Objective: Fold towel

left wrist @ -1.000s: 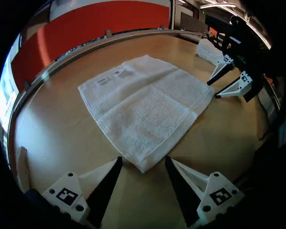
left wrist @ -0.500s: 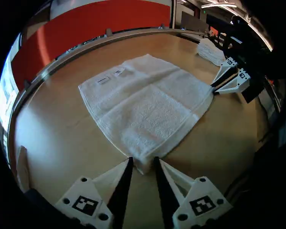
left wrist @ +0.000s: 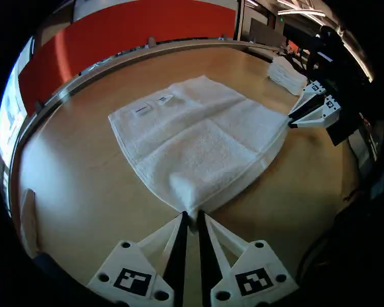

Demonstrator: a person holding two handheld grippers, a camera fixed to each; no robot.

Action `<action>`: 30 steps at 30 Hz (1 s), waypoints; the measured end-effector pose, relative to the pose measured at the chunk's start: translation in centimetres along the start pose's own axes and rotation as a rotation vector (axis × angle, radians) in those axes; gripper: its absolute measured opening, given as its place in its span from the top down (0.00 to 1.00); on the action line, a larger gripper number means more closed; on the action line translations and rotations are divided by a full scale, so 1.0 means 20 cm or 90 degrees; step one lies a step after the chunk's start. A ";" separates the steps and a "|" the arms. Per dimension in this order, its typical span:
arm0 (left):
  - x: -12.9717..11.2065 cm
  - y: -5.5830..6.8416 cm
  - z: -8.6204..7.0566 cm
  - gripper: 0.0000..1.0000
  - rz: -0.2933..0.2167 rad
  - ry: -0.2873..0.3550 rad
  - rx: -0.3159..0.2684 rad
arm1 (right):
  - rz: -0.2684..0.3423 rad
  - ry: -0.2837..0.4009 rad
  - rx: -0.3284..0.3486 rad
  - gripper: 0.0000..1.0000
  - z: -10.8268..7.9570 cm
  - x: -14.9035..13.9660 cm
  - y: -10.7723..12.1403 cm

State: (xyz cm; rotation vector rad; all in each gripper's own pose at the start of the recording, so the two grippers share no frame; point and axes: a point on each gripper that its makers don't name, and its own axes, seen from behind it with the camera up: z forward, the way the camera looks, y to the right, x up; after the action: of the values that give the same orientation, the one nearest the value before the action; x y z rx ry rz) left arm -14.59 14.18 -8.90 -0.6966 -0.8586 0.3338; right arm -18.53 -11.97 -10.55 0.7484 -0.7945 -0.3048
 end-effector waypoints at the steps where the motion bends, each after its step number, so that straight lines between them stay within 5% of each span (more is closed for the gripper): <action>1: 0.01 0.00 -0.01 0.86 -0.003 0.002 0.000 | 0.000 0.002 0.000 0.85 -0.01 0.01 0.00; 18: 0.15 0.06 -0.33 0.86 -0.058 0.031 -0.010 | -0.004 0.043 0.005 0.85 -0.28 0.23 -0.04; 30: 0.18 0.17 -0.51 0.86 -0.083 0.025 -0.020 | -0.015 0.049 0.024 0.85 -0.45 0.31 -0.09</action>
State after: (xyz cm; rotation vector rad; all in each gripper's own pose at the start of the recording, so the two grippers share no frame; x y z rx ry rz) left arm -4.33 14.15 -13.83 -0.6706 -0.8686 0.1891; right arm -7.62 -12.05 -12.73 0.8004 -0.7211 -0.2811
